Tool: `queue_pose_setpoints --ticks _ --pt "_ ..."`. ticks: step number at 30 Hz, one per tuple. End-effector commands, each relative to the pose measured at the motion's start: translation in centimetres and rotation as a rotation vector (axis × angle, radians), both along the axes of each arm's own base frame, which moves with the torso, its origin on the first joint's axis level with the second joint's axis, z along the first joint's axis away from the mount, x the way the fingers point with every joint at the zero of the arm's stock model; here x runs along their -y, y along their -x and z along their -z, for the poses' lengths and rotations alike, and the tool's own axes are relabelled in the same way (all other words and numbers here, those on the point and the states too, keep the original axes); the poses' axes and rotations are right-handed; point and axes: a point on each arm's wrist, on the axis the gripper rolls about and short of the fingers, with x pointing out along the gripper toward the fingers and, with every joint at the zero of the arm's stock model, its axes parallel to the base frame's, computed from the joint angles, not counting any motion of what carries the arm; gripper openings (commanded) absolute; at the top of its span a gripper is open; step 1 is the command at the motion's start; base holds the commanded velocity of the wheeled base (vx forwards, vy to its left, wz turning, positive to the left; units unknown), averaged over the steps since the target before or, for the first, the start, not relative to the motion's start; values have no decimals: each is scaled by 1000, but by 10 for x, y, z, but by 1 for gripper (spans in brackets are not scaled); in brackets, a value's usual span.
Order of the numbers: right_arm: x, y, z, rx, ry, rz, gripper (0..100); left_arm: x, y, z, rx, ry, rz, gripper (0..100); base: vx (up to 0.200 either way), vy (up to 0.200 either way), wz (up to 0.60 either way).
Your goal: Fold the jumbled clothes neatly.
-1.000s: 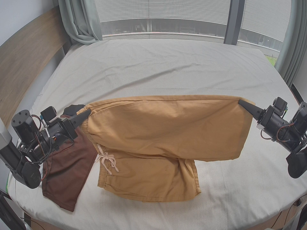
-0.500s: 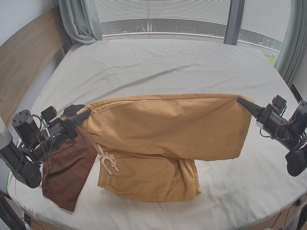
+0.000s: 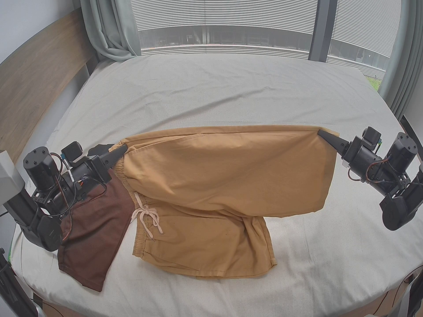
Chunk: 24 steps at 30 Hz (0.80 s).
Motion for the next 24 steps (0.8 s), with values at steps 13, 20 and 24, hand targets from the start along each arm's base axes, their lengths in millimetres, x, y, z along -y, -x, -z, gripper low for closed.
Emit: queue_pose_setpoints --ticks 13,20,24 --pt "0 -49 41 -57 7 14 0 3 -39 27 -47 28 -9 0 0 0 0" --pt "-1 -64 51 -57 6 15 0 4 -53 37 -54 33 -8 0 0 0 0" --pt "-4 -74 56 -48 5 13 0 5 -62 44 -55 34 -9 0 0 0 0"
